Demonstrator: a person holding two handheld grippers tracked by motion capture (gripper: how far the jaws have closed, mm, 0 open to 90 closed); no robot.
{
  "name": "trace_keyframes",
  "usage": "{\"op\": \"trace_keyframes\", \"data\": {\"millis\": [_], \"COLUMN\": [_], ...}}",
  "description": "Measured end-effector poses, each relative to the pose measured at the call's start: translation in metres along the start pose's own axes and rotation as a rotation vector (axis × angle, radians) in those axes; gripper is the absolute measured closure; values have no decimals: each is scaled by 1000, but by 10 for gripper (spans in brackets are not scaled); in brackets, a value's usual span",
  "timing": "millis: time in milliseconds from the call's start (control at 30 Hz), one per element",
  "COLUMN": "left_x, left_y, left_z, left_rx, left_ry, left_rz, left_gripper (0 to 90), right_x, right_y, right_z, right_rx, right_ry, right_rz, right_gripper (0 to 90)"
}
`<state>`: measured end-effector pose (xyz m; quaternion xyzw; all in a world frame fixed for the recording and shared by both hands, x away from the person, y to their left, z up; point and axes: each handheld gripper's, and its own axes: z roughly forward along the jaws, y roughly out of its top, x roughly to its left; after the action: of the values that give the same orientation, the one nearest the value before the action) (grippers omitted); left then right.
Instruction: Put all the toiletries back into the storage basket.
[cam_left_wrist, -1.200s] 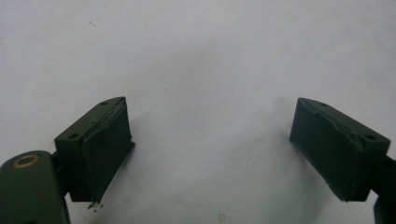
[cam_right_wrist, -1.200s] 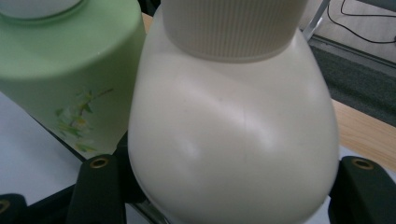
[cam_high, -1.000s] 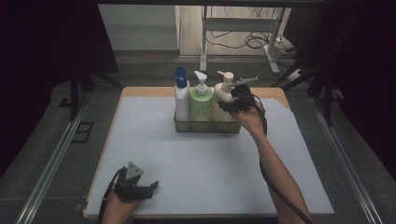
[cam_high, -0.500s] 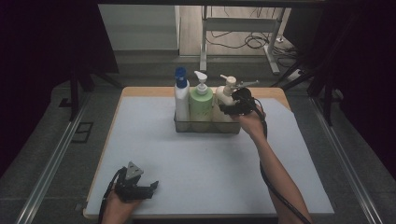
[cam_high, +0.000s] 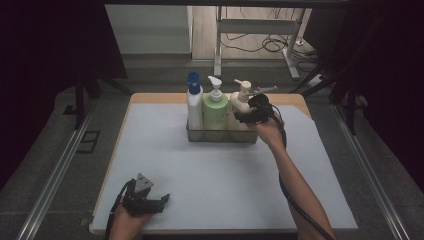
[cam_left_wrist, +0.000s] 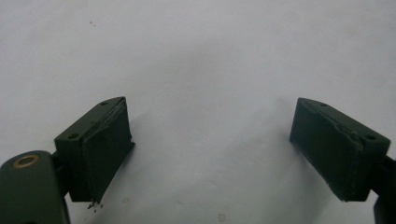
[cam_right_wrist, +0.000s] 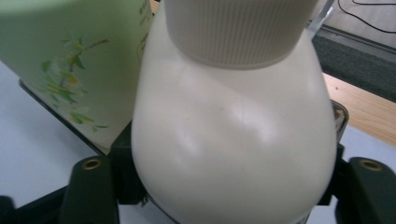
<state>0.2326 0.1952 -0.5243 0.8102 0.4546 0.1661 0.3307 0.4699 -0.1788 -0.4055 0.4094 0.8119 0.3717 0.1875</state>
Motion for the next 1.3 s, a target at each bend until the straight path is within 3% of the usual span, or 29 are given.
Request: {"op": "trace_keyframes", "data": {"millis": [267, 1000, 1300], "left_x": [0, 0, 0], "left_y": [0, 0, 0], "left_z": [0, 0, 0], "left_rx": [-1, 0, -1], "left_ry": [0, 1, 1], "left_rz": [-1, -1, -1], "left_gripper": [122, 122, 122], "right_x": [2, 1, -4], "right_y": [-3, -17, -29], "right_z": [-5, -37, -47], "right_rx": [2, -18, -16], "right_ry": [4, 31, 37], "right_rz": [-31, -37, -30], "right_gripper": [270, 245, 318]}}
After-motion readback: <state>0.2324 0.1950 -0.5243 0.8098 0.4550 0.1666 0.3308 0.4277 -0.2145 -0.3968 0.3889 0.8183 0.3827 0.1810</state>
